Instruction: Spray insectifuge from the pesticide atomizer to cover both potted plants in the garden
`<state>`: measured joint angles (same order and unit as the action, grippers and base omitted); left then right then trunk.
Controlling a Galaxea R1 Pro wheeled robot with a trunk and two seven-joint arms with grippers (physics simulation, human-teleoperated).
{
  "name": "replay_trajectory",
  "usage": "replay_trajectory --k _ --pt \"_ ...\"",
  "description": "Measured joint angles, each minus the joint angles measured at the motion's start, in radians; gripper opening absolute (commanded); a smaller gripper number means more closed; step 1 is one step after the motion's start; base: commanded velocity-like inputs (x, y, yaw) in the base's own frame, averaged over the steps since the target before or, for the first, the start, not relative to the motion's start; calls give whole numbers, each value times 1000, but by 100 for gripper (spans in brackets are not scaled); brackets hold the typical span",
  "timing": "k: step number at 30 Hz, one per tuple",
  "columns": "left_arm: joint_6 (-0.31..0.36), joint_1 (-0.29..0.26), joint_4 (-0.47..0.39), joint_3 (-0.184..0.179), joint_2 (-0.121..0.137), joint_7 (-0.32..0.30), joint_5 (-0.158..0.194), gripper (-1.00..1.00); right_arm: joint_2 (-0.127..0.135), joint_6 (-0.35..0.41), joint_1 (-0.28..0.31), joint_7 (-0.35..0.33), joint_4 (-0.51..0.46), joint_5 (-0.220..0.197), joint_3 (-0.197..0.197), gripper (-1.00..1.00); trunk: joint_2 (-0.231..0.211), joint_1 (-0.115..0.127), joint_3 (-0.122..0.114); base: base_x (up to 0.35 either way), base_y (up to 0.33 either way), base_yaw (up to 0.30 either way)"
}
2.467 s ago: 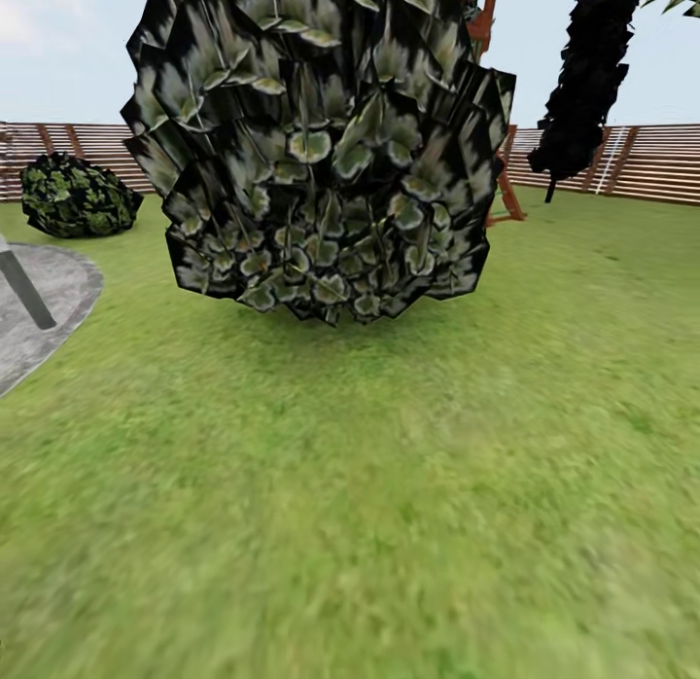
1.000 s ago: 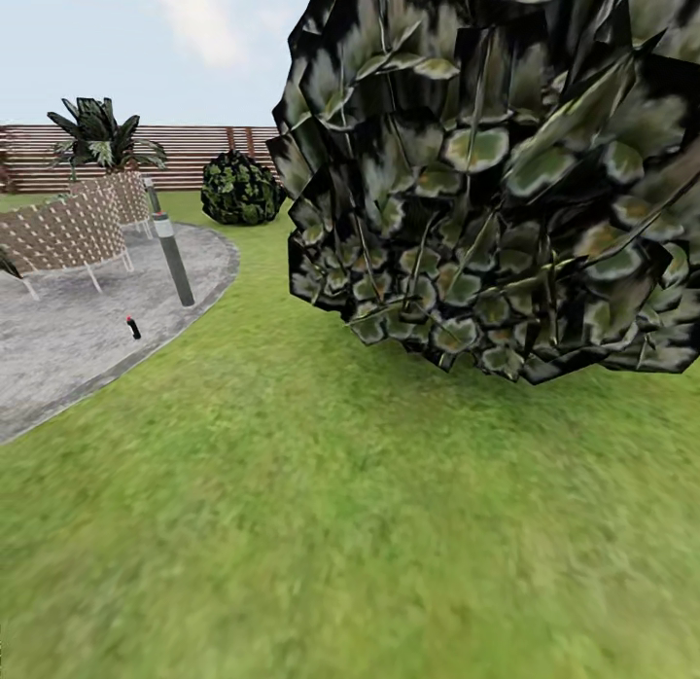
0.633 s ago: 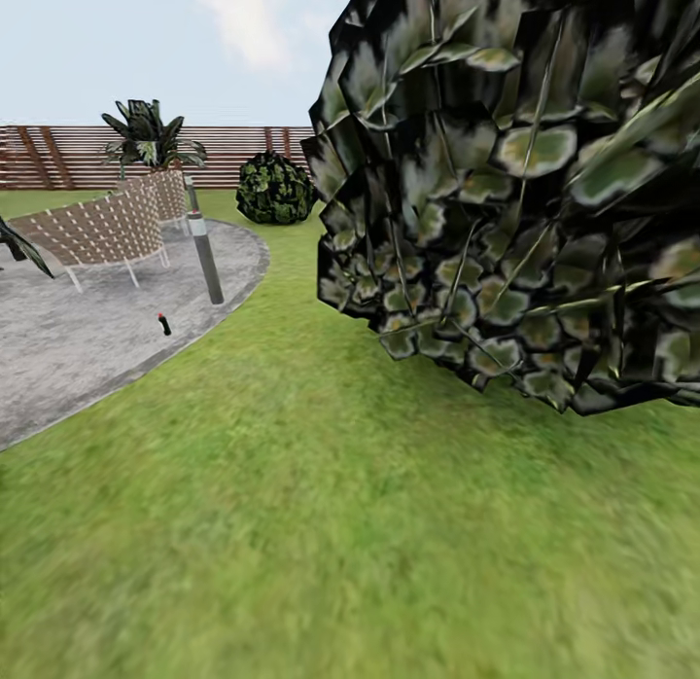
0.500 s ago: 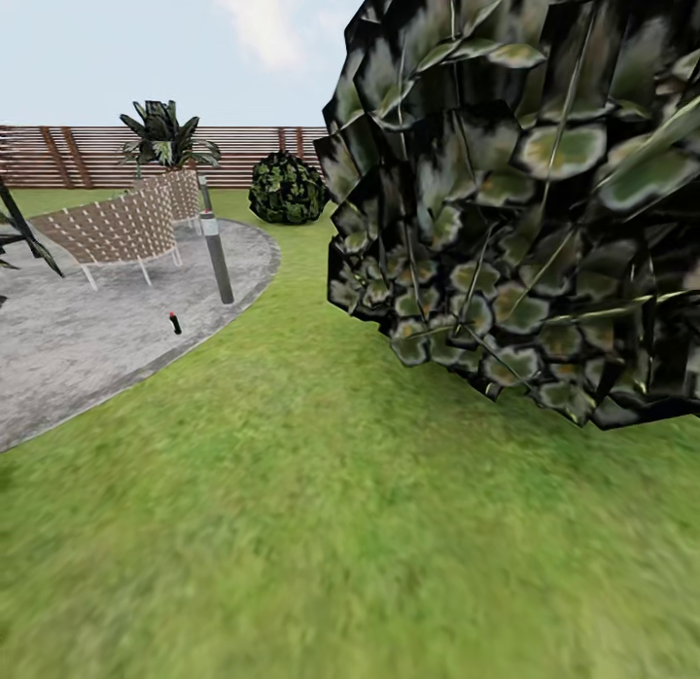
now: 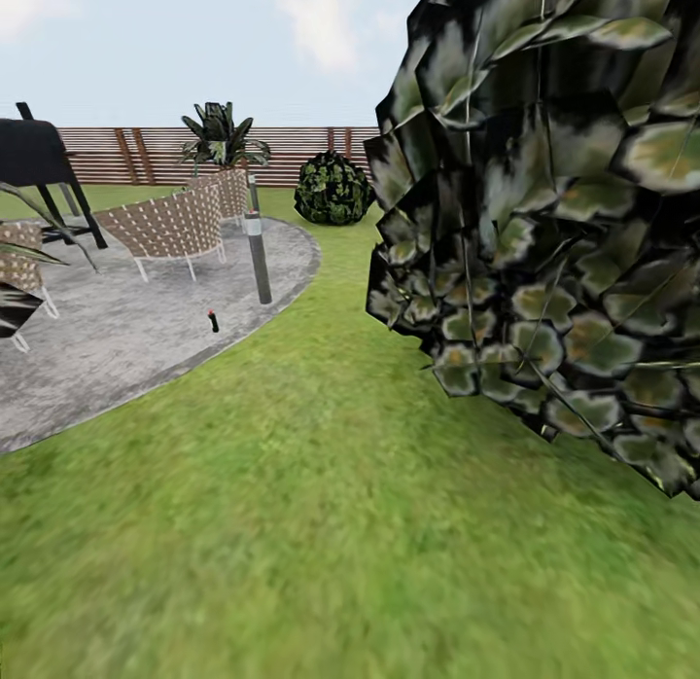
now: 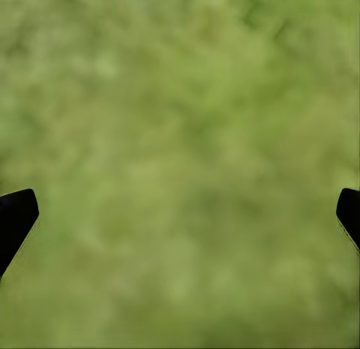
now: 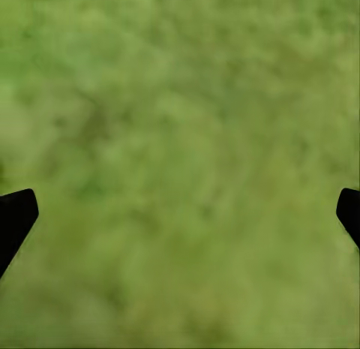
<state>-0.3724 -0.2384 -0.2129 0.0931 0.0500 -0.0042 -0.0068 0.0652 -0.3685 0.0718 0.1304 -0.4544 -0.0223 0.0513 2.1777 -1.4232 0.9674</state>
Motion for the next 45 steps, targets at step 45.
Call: replay_trajectory --k 45 --pt "0 0 0 0 1 0 0 100 0 1 0 3 -2 -2 -1 100 0 0 0 338 -28 226"
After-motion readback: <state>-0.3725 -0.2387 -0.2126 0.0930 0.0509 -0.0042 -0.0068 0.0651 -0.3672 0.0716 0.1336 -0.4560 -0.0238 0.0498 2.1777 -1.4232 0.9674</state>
